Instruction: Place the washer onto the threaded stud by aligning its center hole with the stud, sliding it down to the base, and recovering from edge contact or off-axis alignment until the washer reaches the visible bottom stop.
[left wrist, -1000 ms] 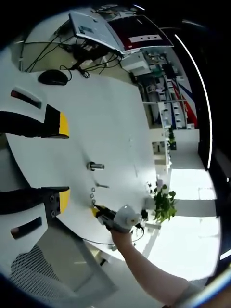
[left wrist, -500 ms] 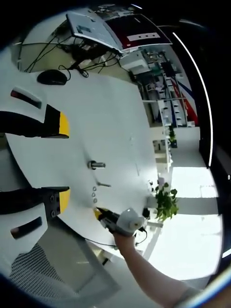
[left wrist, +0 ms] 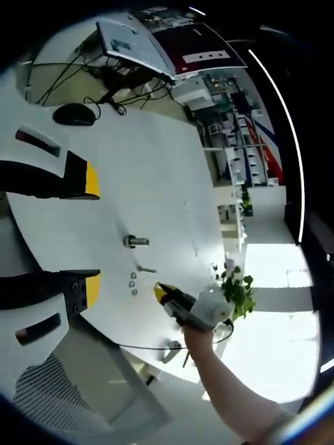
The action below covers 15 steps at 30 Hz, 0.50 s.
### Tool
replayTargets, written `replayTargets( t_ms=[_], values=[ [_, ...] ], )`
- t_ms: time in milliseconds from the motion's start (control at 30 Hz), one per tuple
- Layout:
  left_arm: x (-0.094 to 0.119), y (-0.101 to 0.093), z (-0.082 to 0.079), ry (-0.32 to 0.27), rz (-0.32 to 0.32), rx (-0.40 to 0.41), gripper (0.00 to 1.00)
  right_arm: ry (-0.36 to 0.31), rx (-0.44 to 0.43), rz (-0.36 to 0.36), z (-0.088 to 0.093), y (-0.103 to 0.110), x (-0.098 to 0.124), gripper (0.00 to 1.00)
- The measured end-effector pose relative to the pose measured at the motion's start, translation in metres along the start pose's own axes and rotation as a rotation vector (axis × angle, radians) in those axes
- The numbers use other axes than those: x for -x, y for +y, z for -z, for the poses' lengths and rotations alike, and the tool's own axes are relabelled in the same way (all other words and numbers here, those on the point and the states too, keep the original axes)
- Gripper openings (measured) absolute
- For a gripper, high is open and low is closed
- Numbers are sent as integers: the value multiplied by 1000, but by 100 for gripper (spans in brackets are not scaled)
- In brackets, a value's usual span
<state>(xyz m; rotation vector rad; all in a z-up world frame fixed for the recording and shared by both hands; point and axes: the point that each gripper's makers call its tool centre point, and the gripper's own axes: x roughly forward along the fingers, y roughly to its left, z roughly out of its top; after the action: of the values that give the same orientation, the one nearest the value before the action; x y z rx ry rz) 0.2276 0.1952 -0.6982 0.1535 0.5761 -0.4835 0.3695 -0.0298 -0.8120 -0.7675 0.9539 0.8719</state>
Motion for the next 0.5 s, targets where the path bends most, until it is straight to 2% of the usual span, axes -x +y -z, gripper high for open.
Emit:
replayTargets(
  t_ms=[100, 367, 500],
  values=[
    [1, 0, -1, -9, -3, 0, 38, -21, -11, -5, -9, 1, 3, 13],
    [1, 0, -1, -7, -6, 3, 39, -35, 32, -6, -27, 1, -3, 13],
    [1, 1, -1, -5, -10, 0, 39, -12, 58, -5, -25, 2, -9, 13]
  ],
)
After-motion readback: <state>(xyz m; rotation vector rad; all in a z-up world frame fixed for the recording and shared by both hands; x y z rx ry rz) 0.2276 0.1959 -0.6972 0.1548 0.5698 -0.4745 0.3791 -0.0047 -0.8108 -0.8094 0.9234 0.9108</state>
